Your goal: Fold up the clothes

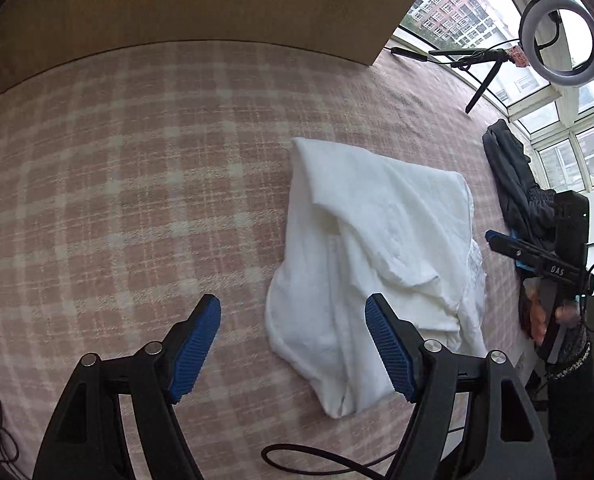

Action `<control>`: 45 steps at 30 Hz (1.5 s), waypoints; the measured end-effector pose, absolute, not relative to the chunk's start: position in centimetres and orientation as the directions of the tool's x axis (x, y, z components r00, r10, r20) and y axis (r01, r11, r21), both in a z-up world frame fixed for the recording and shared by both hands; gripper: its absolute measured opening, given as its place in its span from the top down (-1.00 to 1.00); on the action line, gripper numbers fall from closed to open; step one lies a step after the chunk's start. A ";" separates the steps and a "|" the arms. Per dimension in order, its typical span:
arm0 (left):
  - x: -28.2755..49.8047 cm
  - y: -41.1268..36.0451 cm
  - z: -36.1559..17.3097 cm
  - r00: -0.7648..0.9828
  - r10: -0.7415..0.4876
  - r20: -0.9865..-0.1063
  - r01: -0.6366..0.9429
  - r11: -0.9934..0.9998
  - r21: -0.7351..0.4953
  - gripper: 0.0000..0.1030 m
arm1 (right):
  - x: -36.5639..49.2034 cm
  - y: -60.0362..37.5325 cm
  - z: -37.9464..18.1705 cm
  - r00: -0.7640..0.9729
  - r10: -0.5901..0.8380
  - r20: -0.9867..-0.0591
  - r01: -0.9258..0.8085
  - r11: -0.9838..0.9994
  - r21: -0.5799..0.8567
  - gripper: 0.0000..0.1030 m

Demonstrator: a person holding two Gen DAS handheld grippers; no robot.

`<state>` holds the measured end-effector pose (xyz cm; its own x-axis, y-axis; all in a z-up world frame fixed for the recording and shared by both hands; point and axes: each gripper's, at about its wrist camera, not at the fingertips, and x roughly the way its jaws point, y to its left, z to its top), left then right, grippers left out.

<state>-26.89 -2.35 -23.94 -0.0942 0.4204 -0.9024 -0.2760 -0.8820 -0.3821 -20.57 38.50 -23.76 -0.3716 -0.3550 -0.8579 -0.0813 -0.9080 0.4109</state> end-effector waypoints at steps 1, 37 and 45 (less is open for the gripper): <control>-26.1 -3.8 -24.0 -0.096 0.439 -0.893 -0.259 -0.877 -0.404 -0.41 | -20.4 37.5 -22.6 -0.380 -0.369 -0.848 -0.059 -0.906 0.420 -0.60; -31.1 6.2 -27.2 0.005 0.486 -0.874 -0.331 -0.824 -0.460 -0.46 | -24.2 41.6 -27.4 -0.306 -0.346 -0.887 -0.171 -0.896 0.409 -0.60; -30.4 6.7 -27.2 -0.001 0.431 -0.902 -0.357 -0.843 -0.403 -0.46 | -23.6 37.9 -28.9 -0.302 -0.384 -0.873 0.109 -0.923 0.368 -0.64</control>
